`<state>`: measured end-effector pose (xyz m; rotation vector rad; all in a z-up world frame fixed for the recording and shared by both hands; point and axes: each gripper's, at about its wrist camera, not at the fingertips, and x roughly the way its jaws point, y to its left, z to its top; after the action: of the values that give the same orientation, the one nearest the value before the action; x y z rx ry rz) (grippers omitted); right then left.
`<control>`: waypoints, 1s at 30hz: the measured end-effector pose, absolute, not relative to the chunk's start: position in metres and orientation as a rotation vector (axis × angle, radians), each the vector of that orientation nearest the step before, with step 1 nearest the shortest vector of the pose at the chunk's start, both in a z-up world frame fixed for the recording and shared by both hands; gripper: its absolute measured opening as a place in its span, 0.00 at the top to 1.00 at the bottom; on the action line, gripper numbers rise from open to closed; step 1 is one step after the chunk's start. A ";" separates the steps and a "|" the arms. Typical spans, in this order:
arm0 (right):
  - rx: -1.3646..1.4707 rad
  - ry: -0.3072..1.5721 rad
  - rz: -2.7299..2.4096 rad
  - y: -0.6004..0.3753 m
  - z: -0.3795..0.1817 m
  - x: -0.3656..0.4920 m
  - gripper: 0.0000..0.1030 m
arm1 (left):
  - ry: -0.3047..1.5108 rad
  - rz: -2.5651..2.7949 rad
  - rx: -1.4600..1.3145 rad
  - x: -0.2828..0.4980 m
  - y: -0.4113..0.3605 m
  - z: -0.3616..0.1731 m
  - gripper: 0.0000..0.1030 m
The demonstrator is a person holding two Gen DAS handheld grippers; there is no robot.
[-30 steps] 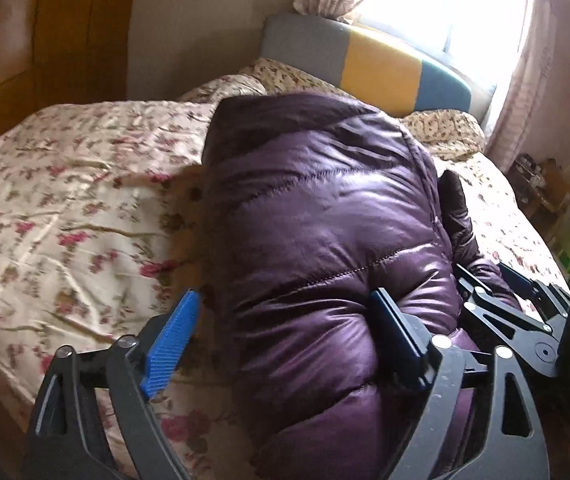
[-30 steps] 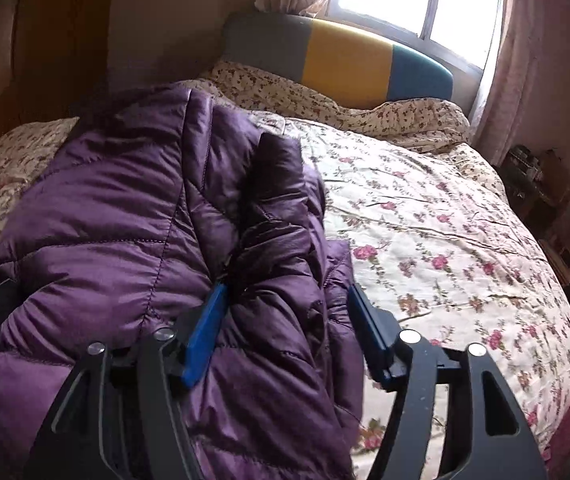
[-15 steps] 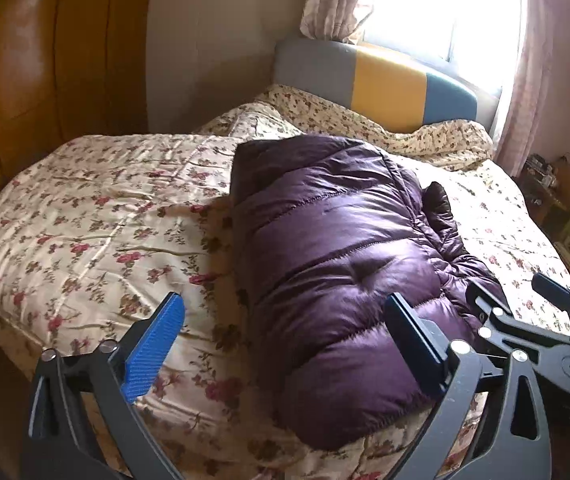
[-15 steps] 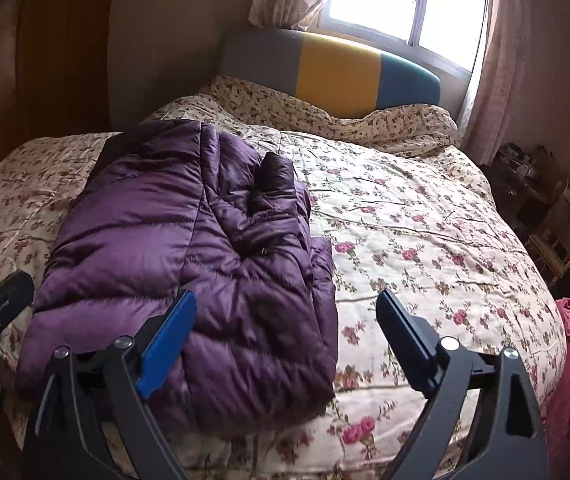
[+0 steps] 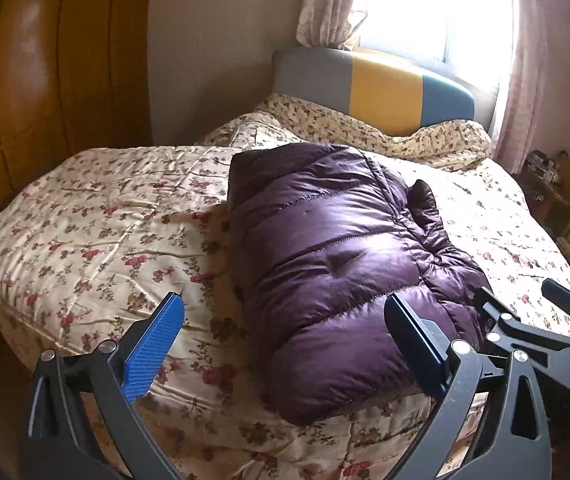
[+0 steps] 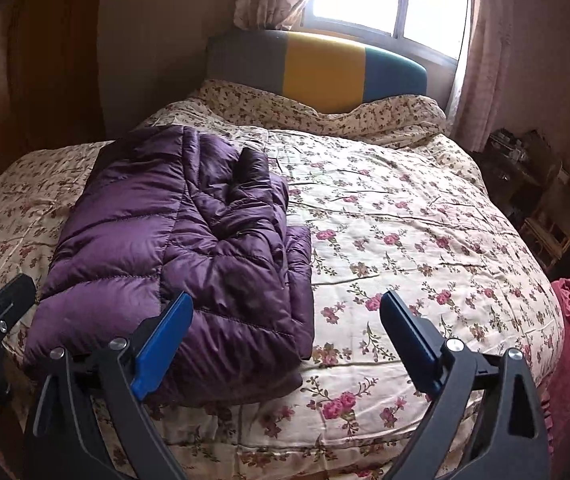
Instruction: Fold large clothes
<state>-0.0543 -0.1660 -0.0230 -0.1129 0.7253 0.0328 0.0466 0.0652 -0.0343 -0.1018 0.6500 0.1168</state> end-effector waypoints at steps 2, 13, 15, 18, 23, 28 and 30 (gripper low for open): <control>-0.113 0.728 0.034 -0.167 -0.023 -0.055 0.08 | 0.653 0.123 -0.102 0.047 0.065 -0.035 0.04; -0.123 0.724 0.033 -0.167 -0.022 -0.056 0.05 | 0.650 0.193 -0.073 0.047 0.061 -0.037 0.03; -0.128 0.722 0.032 -0.167 -0.023 -0.057 0.05 | 0.654 0.198 -0.067 0.047 0.060 -0.039 0.04; -0.141 0.716 0.029 -0.166 -0.023 -0.059 0.04 | 0.659 0.200 -0.063 0.047 0.059 -0.040 0.04; -0.167 0.698 0.035 -0.163 -0.021 -0.063 0.04 | 0.662 0.212 -0.069 0.046 0.060 -0.042 0.04; -0.195 0.683 0.040 -0.158 -0.021 -0.064 0.03 | 0.659 0.222 -0.074 0.046 0.062 -0.041 0.04; -0.201 0.683 0.042 -0.156 -0.022 -0.064 0.03 | 0.658 0.223 -0.071 0.046 0.062 -0.041 0.04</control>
<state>-0.0640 -0.1561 -0.0220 -0.2011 0.6832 0.0419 0.0462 0.0621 -0.0413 -0.0707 0.6578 0.2230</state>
